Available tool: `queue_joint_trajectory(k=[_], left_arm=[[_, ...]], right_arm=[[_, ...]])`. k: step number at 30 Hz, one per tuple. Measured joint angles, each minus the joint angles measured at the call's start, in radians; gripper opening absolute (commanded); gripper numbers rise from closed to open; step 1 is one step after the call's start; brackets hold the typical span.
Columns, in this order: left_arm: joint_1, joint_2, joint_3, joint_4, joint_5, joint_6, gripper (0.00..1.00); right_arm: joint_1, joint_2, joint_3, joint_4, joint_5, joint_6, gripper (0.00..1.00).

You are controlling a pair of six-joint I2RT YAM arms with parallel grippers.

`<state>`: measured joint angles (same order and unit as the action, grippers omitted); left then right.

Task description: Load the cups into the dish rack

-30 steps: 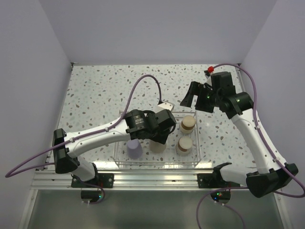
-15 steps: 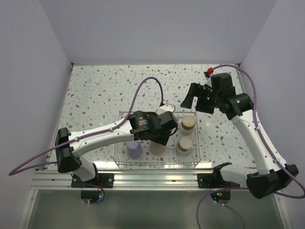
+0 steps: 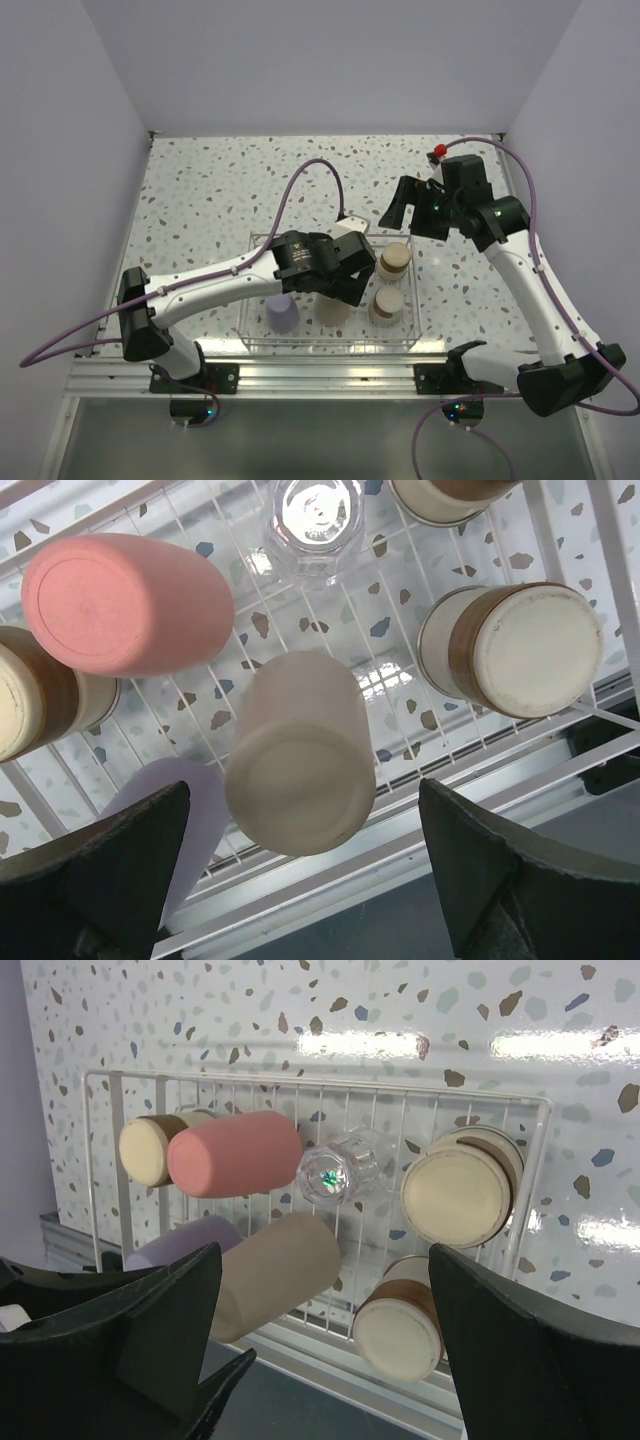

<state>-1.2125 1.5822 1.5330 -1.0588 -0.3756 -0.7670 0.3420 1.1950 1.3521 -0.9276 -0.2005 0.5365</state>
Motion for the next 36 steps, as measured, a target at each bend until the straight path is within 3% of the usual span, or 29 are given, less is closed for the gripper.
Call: queue_joint_trajectory(k=[11, 18, 20, 25, 31, 36], left_arm=[[-0.001, 0.009, 0.218, -0.081, -0.103, 0.001, 1.00], [0.037, -0.074, 0.232, -0.125, -0.248, 0.016, 1.00], [0.121, -0.130, 0.201, -0.113, -0.266, 0.031, 1.00], [0.476, -0.323, 0.032, 0.006, -0.278, 0.131, 1.00], [0.644, -0.521, -0.218, 0.234, -0.358, 0.259, 1.00], [0.803, -0.562, -0.460, 0.478, -0.355, 0.335, 1.00]], right_arm=[[0.000, -0.005, 0.009, -0.002, 0.007, -0.003, 0.87], [0.000, -0.005, 0.109, -0.005, 0.031, -0.006, 0.87], [0.000, -0.008, 0.124, -0.005, 0.039, -0.008, 0.87], [0.000, -0.034, 0.135, -0.011, 0.068, -0.018, 0.87], [0.000, -0.086, 0.136, -0.029, 0.105, -0.029, 0.88], [0.000, -0.132, 0.136, -0.055, 0.130, -0.045, 0.89]])
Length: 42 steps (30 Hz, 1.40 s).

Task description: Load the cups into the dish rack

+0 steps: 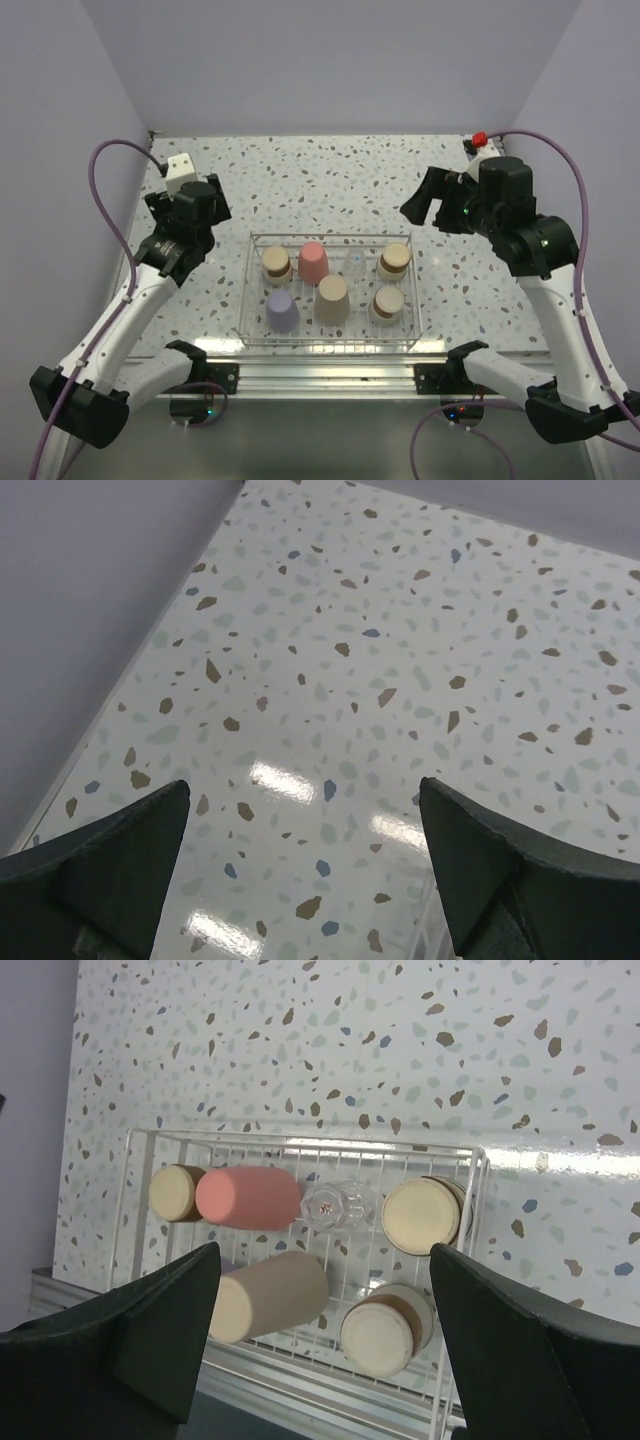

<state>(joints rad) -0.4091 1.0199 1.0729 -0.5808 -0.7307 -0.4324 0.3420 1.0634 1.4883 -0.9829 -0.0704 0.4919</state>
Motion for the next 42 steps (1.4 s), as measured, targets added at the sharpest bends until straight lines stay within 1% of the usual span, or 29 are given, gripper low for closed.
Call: queue_joint_trajectory(k=[5, 8, 10, 14, 19, 25, 29, 33, 35, 38, 42], left_arm=[[0.138, -0.062, -0.348, 0.339, 0.028, 0.082, 1.00], [0.201, -0.080, -0.501, 0.504, 0.030, 0.132, 1.00], [0.239, -0.039, -0.559, 0.620, 0.039, 0.164, 1.00], [0.279, 0.051, -0.627, 0.835, 0.076, 0.200, 1.00], [0.301, 0.182, -0.711, 1.104, 0.122, 0.235, 1.00], [0.310, 0.349, -0.770, 1.341, 0.188, 0.264, 1.00], [0.311, 0.398, -0.780, 1.435, 0.238, 0.301, 1.00], [0.311, 0.431, -0.866, 1.666, 0.308, 0.344, 1.00], [0.310, 0.469, -0.898, 1.736, 0.333, 0.362, 1.00], [0.310, 0.494, -0.916, 1.763, 0.349, 0.375, 1.00], [0.310, 0.495, -0.920, 1.811, 0.361, 0.378, 1.00]], right_arm=[[0.000, -0.071, -0.007, -0.011, 0.029, -0.008, 0.90], [0.000, -0.121, -0.020, -0.022, 0.036, -0.008, 0.91], [0.000, -0.144, -0.027, -0.032, 0.037, -0.010, 0.92], [0.000, -0.177, -0.043, -0.049, 0.041, -0.016, 0.95], [0.000, -0.198, -0.059, -0.062, 0.058, -0.027, 0.96], [0.000, -0.223, -0.085, -0.064, 0.081, -0.046, 0.98], [0.000, -0.241, -0.102, -0.062, 0.085, -0.051, 0.98], [0.000, -0.241, -0.115, -0.034, 0.084, -0.052, 0.98], [0.000, -0.239, -0.124, -0.018, 0.084, -0.052, 0.98], [0.000, -0.242, -0.150, 0.026, 0.090, -0.053, 0.98], [0.000, -0.266, -0.274, 0.122, 0.146, -0.058, 0.98]])
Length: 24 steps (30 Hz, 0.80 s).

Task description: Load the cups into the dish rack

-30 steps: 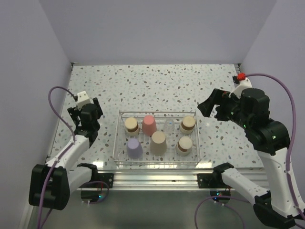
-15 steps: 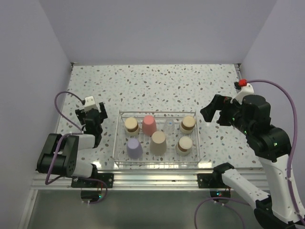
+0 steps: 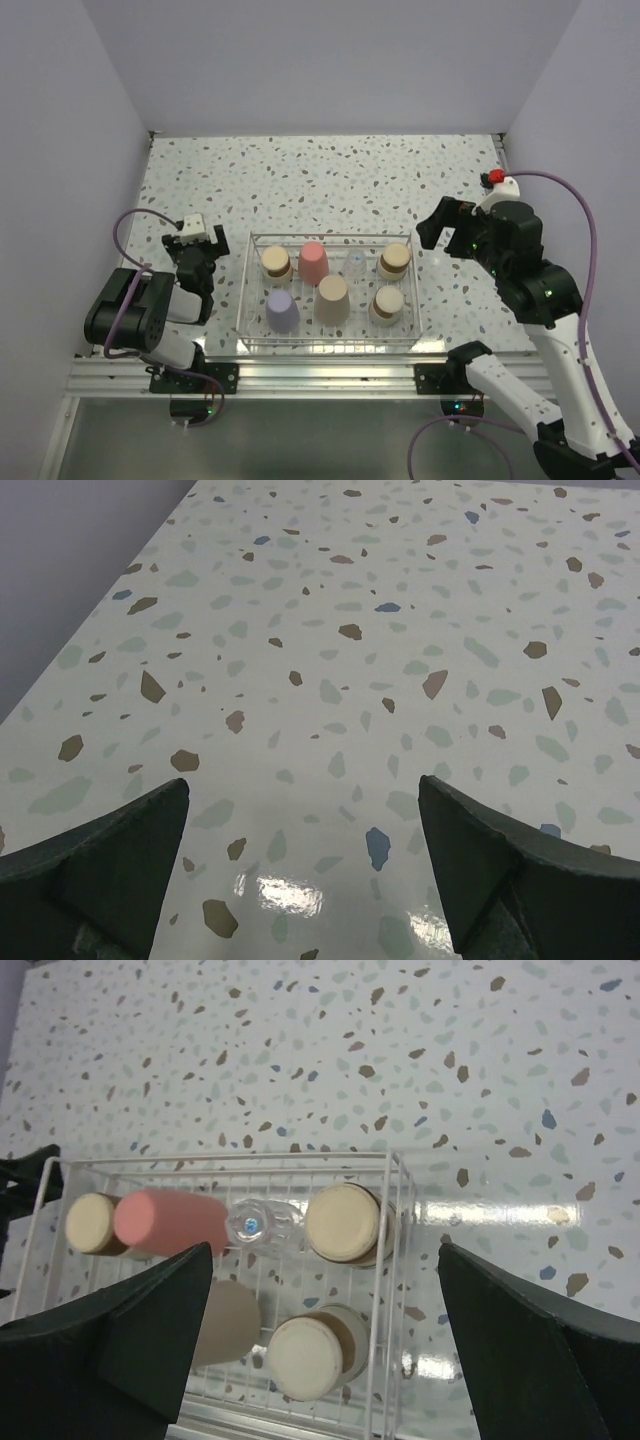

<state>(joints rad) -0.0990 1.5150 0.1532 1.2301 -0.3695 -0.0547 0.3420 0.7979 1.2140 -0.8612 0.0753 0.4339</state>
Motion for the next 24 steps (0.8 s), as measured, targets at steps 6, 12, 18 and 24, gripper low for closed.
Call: queue_joint_trajectory(k=[6, 12, 18, 24], left_arm=[[0.000, 0.000, 0.000, 0.026, 0.003, 0.007, 1.00], [0.000, 0.000, 0.000, 0.033, 0.004, 0.014, 1.00], [0.000, 0.000, 0.000, 0.033, 0.004, 0.014, 1.00], [0.000, 0.000, 0.000, 0.033, 0.004, 0.014, 1.00]], right_arm=[[0.002, 0.008, -0.155, 0.080, 0.265, 0.010, 0.98], [0.001, 0.050, -0.256, 0.253, 0.527, -0.040, 0.98], [-0.064, 0.176, -0.414, 0.490, 0.650, -0.134, 0.98], [-0.123, 0.192, -0.632, 0.779, 0.668, -0.182, 0.98]])
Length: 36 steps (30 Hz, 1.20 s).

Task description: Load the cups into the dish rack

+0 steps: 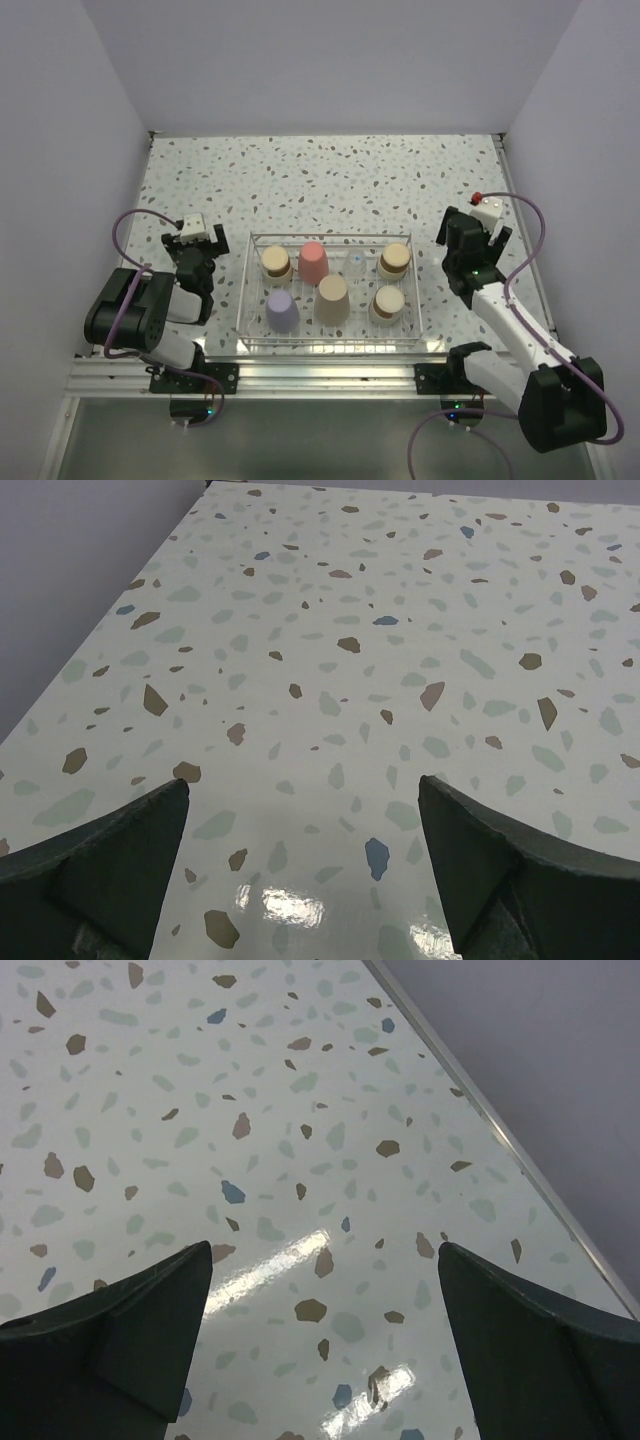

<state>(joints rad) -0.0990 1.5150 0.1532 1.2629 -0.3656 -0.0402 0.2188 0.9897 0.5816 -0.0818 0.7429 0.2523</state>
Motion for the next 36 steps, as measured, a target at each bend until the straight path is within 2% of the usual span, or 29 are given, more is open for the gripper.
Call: queue_joint_trajectory(k=[10, 18, 25, 36], left_arm=[[0.000, 0.000, 0.000, 0.000, 0.000, 0.000, 1.00], [0.000, 0.000, 0.000, 0.000, 0.000, 0.000, 1.00], [0.000, 0.000, 0.000, 0.000, 0.000, 0.000, 1.00], [0.000, 0.000, -0.001, 0.001, 0.000, 0.000, 1.00]], right_arm=[[-0.010, 0.201, -0.296, 0.554, 0.011, 0.017, 0.98], [-0.015, 0.398, -0.356, 0.984, -0.039, -0.051, 0.98], [-0.019, 0.539, -0.250, 1.048, -0.232, -0.155, 0.98], [-0.029, 0.555, -0.261, 1.098, -0.266, -0.175, 0.98]])
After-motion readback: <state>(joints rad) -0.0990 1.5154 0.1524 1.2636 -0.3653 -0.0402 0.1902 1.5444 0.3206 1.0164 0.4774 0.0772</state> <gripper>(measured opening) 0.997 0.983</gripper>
